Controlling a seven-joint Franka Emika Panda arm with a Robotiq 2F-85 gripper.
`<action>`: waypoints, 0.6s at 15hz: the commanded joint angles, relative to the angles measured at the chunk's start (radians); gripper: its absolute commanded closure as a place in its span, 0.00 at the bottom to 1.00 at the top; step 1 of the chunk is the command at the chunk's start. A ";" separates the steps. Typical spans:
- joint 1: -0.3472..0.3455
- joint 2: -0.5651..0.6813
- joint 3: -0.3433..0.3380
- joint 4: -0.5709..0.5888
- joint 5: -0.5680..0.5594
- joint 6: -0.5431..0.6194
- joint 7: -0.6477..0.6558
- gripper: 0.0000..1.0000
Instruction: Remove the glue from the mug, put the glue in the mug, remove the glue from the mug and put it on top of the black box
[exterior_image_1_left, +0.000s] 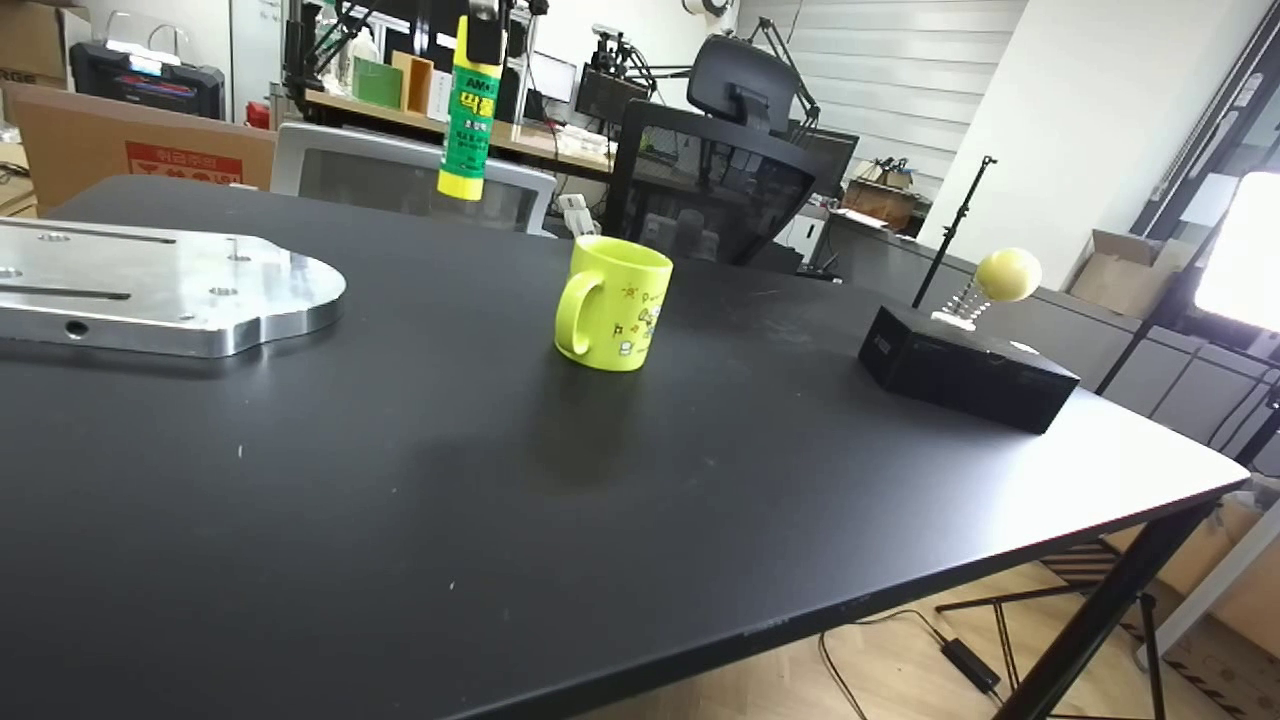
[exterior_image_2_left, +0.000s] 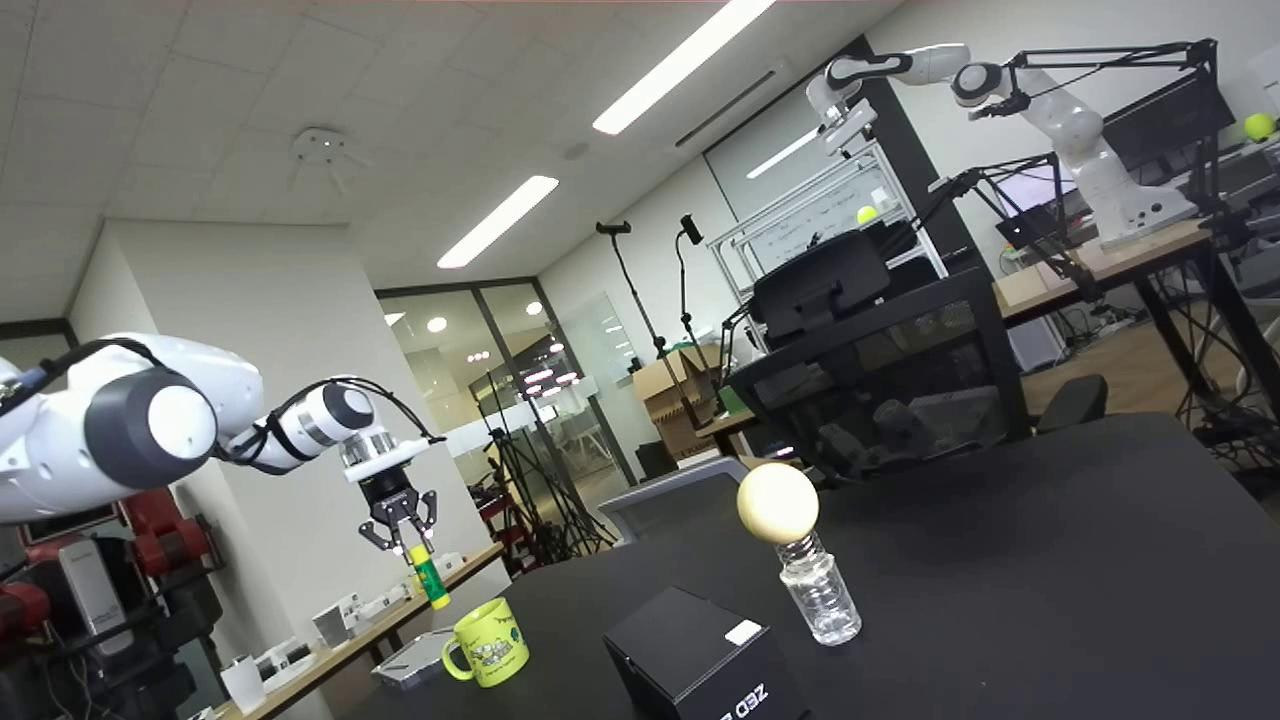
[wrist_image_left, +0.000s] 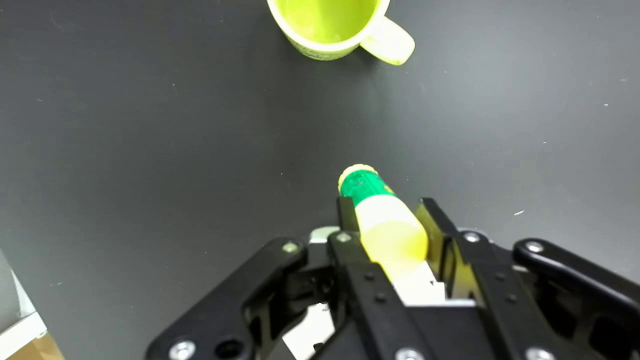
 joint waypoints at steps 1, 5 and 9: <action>0.000 0.002 0.000 0.004 0.000 -0.001 -0.001 0.66; 0.000 0.019 -0.012 0.017 -0.014 0.020 -0.003 0.91; 0.000 0.064 -0.030 0.023 -0.015 0.089 0.001 0.91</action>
